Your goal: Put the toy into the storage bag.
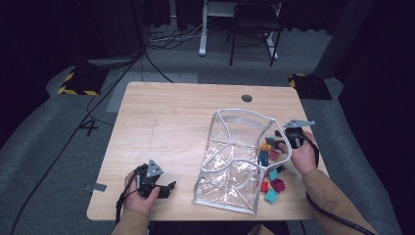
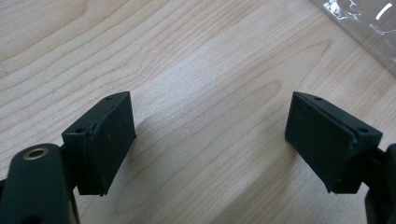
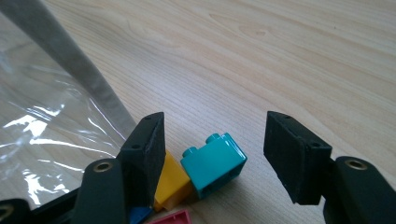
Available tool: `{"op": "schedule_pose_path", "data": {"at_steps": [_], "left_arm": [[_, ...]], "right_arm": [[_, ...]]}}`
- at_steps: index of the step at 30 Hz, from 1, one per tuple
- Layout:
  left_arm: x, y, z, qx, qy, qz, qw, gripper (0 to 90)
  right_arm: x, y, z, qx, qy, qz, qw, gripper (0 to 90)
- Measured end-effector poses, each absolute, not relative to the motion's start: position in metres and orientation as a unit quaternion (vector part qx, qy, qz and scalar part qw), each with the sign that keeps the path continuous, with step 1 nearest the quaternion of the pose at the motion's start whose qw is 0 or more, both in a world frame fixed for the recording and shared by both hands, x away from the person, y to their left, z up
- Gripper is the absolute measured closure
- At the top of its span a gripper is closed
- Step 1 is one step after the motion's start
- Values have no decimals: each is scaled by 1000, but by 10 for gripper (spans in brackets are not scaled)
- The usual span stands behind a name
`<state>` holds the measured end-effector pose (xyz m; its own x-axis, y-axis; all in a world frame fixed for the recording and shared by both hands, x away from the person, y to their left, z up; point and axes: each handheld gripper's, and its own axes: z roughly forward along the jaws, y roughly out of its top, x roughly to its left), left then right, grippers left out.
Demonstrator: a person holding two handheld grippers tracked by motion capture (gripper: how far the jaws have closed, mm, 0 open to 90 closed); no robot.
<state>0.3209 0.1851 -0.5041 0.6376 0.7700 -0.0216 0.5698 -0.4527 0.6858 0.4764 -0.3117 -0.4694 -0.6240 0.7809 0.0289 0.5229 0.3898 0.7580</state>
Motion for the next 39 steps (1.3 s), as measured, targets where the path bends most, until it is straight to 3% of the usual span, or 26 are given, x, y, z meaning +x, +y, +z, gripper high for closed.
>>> {"op": "schedule_pose_path", "data": {"at_steps": [15,19,24,39], "left_arm": [[321,185,-504,840,398,149,337,162],[321,185,-504,840,398,149,337,162],[321,185,-504,840,398,149,337,162],[321,185,-504,840,398,149,337,162]], "right_arm": [[482,-333,-478,427,812,356,178,446],[485,-333,-482,425,813,355,179,504],[487,-331,-485,418,822,348,171,667],[476,-333,-457,402,823,358,180,678]]}}
